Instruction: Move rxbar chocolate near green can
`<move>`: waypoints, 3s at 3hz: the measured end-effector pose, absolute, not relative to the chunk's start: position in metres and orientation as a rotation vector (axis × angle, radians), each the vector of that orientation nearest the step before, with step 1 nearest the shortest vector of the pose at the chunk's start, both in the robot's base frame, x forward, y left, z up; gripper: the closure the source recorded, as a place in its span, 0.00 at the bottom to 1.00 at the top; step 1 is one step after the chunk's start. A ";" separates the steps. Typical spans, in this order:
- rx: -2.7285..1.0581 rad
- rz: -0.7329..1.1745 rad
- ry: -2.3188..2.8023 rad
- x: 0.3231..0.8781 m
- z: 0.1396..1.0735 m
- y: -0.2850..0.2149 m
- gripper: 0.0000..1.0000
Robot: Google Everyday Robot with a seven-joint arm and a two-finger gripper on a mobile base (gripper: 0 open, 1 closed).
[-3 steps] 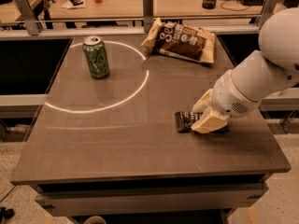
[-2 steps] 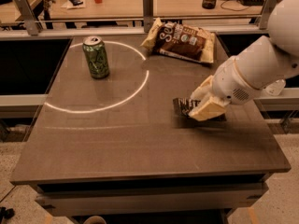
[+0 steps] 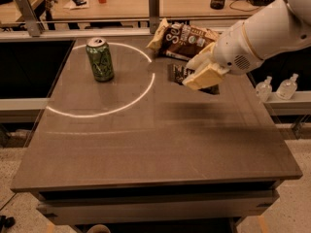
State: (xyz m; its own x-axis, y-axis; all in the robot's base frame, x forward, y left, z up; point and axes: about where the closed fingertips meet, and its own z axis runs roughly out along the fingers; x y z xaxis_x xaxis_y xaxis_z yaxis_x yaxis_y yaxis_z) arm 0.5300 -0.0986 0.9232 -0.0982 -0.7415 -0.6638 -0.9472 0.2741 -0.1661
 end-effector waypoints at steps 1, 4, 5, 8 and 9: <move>-1.426 0.477 1.853 0.559 0.942 -0.073 1.00; -1.370 0.713 1.783 0.608 0.943 0.039 1.00; -1.426 0.730 1.775 0.611 0.931 0.065 1.00; -1.480 0.757 1.788 0.612 0.914 0.087 0.41; -1.484 0.760 1.787 0.612 0.914 0.090 0.18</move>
Offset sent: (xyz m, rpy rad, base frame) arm 0.0869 0.0962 0.0312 0.3507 0.0732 -0.0675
